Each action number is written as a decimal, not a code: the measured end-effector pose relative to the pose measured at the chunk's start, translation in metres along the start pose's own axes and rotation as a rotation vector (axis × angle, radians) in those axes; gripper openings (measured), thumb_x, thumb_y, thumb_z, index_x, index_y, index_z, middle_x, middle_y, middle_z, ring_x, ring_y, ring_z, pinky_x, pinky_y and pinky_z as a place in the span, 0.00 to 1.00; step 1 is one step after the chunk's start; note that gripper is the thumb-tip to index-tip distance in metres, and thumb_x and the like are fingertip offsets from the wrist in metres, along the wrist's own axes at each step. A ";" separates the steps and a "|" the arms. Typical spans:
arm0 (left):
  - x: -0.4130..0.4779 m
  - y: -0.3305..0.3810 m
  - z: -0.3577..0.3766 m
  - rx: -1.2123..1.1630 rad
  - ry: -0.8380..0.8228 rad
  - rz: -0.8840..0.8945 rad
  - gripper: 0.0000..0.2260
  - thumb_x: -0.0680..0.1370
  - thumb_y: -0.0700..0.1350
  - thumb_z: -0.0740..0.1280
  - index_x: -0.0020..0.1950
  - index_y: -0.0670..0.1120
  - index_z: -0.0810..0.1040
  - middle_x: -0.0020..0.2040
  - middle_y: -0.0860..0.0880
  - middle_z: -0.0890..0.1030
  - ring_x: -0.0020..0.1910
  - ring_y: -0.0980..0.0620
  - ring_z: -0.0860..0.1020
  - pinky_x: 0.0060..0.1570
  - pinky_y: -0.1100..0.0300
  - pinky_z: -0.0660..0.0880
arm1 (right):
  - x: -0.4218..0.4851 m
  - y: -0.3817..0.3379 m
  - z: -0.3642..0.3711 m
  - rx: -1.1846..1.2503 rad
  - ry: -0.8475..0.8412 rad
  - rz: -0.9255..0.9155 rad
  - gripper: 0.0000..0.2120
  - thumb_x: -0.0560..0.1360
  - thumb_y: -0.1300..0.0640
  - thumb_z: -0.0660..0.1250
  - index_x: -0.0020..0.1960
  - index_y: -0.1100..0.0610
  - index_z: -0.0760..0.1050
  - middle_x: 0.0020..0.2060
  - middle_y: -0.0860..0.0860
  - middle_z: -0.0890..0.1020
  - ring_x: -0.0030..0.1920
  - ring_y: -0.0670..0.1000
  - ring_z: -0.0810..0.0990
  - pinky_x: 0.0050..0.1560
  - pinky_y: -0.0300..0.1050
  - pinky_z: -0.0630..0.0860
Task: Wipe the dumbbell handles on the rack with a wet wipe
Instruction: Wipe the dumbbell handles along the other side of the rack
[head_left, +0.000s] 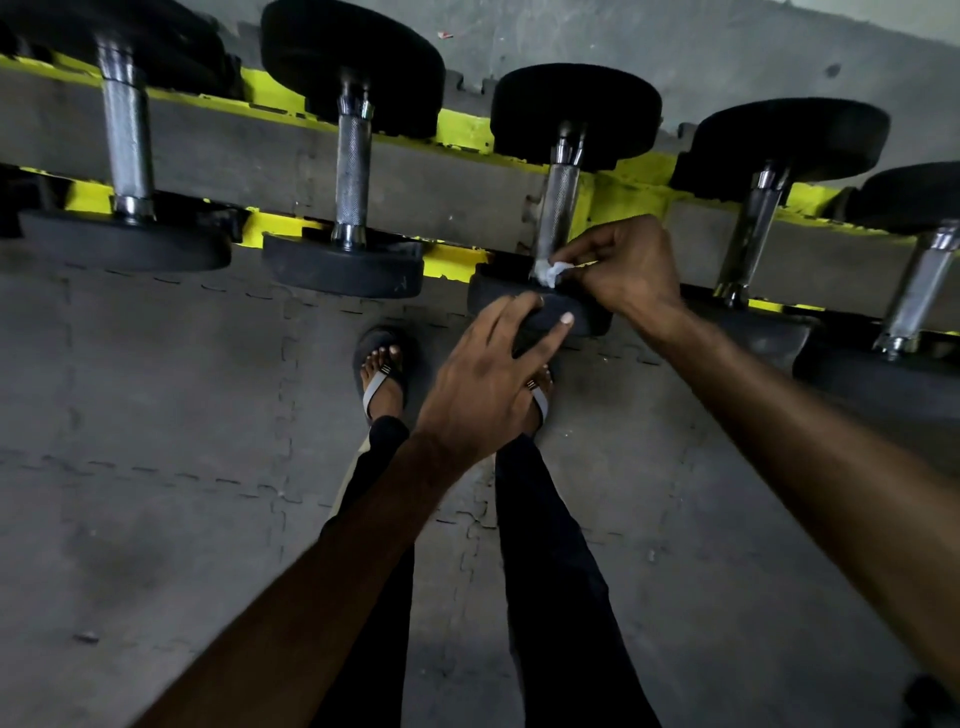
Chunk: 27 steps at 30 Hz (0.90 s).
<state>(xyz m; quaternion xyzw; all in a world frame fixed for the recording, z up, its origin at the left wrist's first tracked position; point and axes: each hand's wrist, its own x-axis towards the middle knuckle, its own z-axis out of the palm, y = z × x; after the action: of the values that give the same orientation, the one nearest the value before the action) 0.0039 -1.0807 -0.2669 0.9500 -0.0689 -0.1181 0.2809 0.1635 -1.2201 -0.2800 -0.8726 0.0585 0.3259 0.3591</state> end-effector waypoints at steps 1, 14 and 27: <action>0.000 0.000 -0.001 0.002 0.004 0.006 0.33 0.72 0.37 0.68 0.78 0.47 0.69 0.74 0.42 0.59 0.74 0.40 0.60 0.65 0.45 0.74 | 0.000 0.002 0.004 0.035 0.048 0.026 0.08 0.60 0.55 0.81 0.37 0.50 0.85 0.33 0.46 0.86 0.37 0.45 0.85 0.42 0.49 0.84; 0.000 -0.004 0.001 0.004 -0.018 0.016 0.29 0.75 0.42 0.58 0.78 0.47 0.70 0.74 0.42 0.61 0.74 0.39 0.62 0.61 0.48 0.77 | 0.028 0.019 0.030 0.103 0.194 0.238 0.07 0.68 0.56 0.75 0.45 0.57 0.85 0.38 0.50 0.84 0.42 0.45 0.81 0.44 0.41 0.78; 0.002 -0.005 -0.005 0.009 -0.013 0.035 0.29 0.74 0.40 0.59 0.77 0.46 0.72 0.73 0.38 0.69 0.72 0.40 0.65 0.64 0.50 0.74 | 0.045 0.009 0.023 -0.079 -0.102 0.250 0.14 0.73 0.65 0.66 0.57 0.60 0.83 0.51 0.59 0.85 0.53 0.54 0.83 0.55 0.47 0.80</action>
<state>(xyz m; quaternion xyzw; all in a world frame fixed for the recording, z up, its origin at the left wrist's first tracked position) 0.0078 -1.0748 -0.2657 0.9491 -0.0877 -0.1191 0.2782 0.1829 -1.2055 -0.3250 -0.8543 0.1356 0.4139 0.2838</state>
